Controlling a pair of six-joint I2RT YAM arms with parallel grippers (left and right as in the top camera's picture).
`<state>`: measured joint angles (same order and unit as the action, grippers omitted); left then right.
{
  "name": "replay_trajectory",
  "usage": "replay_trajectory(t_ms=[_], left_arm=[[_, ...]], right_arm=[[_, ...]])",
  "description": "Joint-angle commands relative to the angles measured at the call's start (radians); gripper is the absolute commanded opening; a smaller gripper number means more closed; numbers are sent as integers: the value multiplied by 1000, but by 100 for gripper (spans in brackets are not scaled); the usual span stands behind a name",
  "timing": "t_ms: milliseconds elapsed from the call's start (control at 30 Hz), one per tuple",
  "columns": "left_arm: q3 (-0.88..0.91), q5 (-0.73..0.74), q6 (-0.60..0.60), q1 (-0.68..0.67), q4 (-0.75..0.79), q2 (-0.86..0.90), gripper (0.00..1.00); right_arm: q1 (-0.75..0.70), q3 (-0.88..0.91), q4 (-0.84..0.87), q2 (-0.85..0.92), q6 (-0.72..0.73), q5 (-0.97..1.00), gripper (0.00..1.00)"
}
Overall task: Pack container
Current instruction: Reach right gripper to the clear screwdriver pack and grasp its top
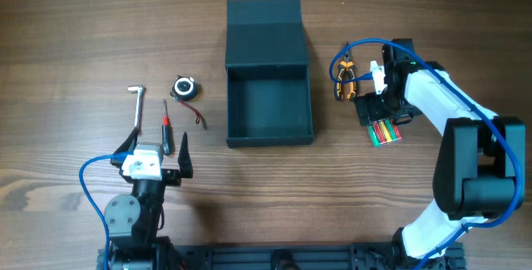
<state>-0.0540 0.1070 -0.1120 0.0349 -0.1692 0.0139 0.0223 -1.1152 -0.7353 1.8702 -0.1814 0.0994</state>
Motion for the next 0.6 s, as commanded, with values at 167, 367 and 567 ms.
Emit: replay_trajectory(t_ms=[167, 367, 567], left_arm=[[4, 19, -15, 5, 0, -6, 100], [4, 19, -15, 5, 0, -6, 100], [4, 19, -15, 5, 0, -6, 100]], right_arm=[[-11, 28, -29, 66, 26, 50, 98], [-11, 28, -51, 66, 25, -35, 88], [-11, 28, -62, 66, 55, -41, 65]])
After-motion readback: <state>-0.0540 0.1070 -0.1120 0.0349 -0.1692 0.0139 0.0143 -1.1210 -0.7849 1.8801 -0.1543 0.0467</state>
